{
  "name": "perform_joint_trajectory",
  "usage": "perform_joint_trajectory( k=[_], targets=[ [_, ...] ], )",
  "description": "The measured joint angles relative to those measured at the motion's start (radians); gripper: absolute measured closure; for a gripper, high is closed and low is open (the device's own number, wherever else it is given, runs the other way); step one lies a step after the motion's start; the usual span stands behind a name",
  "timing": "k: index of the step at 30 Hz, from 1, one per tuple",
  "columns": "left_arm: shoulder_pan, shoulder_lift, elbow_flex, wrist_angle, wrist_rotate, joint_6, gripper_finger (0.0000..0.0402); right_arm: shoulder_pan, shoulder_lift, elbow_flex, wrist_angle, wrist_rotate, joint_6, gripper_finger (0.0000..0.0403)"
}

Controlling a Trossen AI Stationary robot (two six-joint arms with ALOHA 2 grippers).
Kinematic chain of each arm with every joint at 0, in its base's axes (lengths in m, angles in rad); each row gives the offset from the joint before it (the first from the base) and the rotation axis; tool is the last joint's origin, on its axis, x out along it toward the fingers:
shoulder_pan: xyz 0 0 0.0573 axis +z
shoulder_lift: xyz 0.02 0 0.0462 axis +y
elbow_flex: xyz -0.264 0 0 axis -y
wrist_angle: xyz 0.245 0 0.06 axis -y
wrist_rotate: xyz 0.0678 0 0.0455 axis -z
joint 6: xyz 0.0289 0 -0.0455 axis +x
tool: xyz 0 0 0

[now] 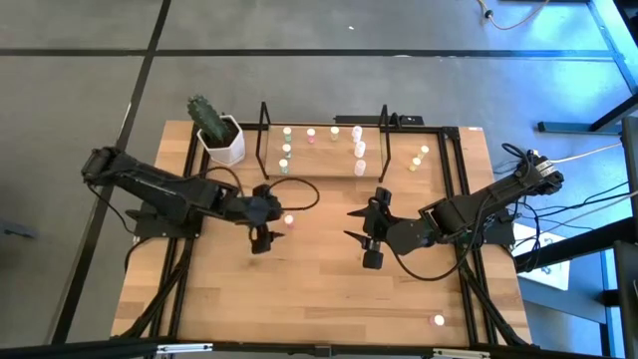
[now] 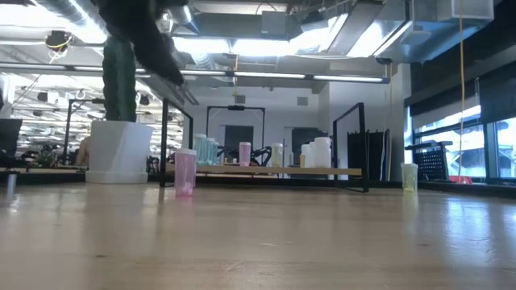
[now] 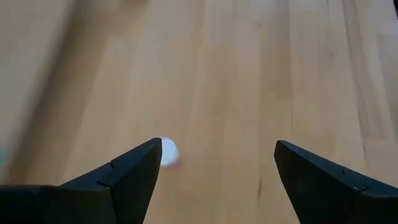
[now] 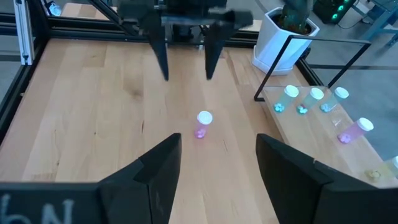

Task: Pick and place medicine bottles onto shelf by color
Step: Put the left pink pill bottle on the shelf aligned with the other pink pill bottle

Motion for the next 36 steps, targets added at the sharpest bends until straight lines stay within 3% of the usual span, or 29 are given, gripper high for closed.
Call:
perform_joint_trajectory(
  k=[21, 36],
  targets=[
    [0.134, 0.244, 0.001, 0.025, 0.049, 0.023, 0.0095, 0.000, 0.000, 0.000, 0.000, 0.000, 0.000, 0.0194],
    [0.166, 0.300, 0.001, 0.085, 0.076, 0.075, 0.0095, 0.000, 0.000, 0.000, 0.000, 0.000, -0.001, 0.0194]
  ],
)
